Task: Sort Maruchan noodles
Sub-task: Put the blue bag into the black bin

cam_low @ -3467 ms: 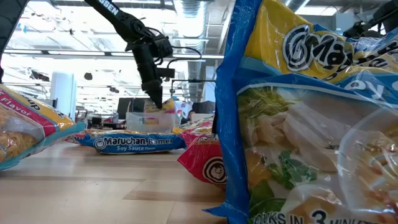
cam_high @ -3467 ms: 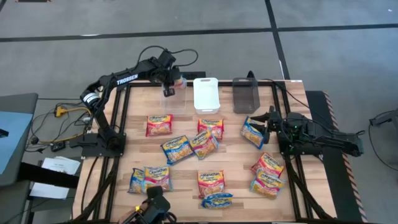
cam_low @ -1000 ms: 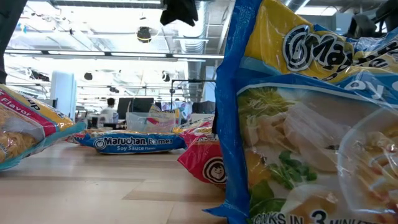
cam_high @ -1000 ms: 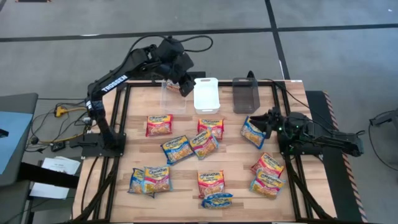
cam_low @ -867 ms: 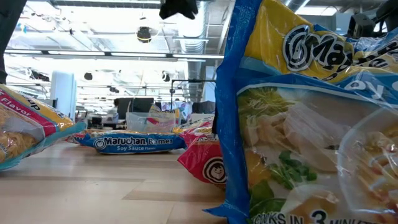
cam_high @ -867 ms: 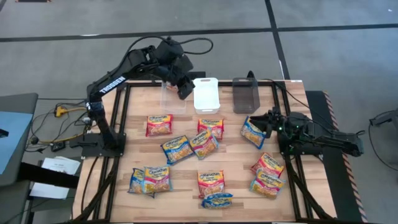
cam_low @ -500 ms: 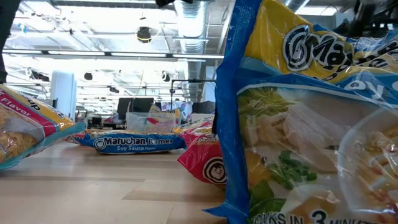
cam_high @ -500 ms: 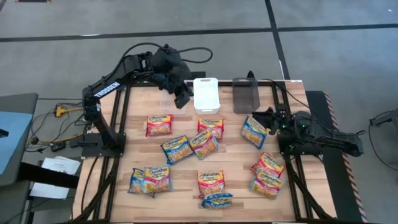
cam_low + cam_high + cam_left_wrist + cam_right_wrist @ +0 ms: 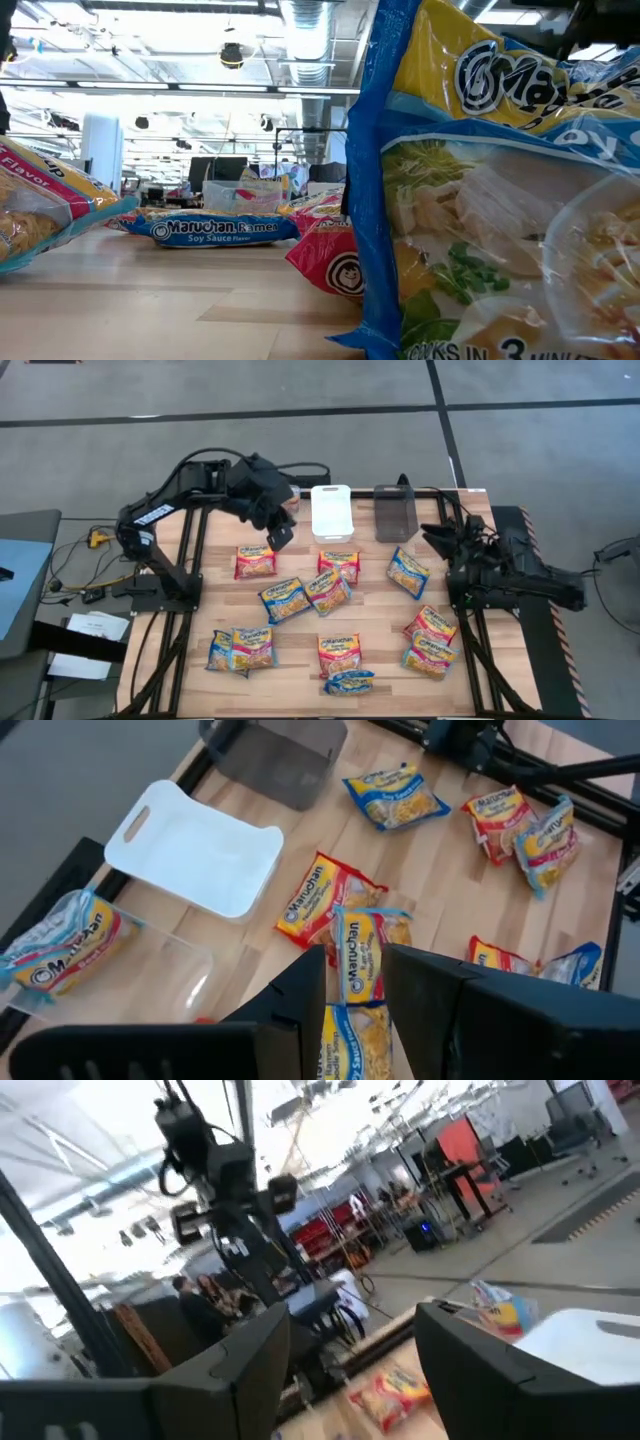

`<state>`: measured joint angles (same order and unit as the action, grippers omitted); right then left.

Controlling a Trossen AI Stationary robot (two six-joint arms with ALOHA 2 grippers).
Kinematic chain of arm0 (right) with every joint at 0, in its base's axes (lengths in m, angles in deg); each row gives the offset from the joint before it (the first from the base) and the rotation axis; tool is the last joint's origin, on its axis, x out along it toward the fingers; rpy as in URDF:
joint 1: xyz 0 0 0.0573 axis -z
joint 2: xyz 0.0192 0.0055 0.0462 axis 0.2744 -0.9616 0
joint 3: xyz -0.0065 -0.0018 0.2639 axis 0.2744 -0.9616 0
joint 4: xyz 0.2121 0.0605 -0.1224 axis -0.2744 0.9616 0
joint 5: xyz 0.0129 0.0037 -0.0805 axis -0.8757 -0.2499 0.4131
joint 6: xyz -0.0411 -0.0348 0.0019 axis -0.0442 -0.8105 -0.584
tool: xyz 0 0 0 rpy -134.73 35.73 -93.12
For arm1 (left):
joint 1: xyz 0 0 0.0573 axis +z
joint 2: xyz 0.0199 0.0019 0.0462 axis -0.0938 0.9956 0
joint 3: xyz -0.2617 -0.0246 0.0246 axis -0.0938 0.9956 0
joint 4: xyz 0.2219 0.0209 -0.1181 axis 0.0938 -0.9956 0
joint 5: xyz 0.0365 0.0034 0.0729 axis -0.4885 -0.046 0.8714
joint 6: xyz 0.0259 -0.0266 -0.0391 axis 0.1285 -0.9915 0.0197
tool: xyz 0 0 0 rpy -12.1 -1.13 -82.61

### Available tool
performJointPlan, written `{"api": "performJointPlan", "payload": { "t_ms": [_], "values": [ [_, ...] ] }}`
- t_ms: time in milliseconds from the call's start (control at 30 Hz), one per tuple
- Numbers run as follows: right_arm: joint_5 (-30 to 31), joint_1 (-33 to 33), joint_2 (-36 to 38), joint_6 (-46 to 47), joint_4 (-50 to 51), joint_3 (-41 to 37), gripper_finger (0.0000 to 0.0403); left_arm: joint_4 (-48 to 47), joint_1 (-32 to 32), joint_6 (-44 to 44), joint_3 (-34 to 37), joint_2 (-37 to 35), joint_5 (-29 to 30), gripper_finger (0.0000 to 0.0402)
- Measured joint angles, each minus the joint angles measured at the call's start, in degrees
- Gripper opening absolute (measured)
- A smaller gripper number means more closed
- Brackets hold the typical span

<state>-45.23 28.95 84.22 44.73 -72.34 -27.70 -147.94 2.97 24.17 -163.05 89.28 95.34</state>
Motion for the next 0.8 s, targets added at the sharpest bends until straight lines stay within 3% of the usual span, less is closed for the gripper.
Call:
{"api": "performJointPlan", "payload": {
  "t_ms": [367, 567, 800],
  "values": [
    [0.2, 3.4, -15.4, -4.1, 39.3, 20.0, 0.0242, -3.2, -7.4, -4.5, 2.4, -3.0, 11.2, 0.0086],
    [-0.2, 3.6, -22.9, -2.1, 51.4, 25.8, 0.0242, -4.7, -10.9, -8.4, 4.7, -3.5, 16.2, 0.0086],
    [-0.3, 3.6, -28.9, 2.3, 60.1, 27.1, 0.0242, -4.4, -13.9, -11.2, 10.0, -3.7, 20.0, 0.0086]
  ]
}}
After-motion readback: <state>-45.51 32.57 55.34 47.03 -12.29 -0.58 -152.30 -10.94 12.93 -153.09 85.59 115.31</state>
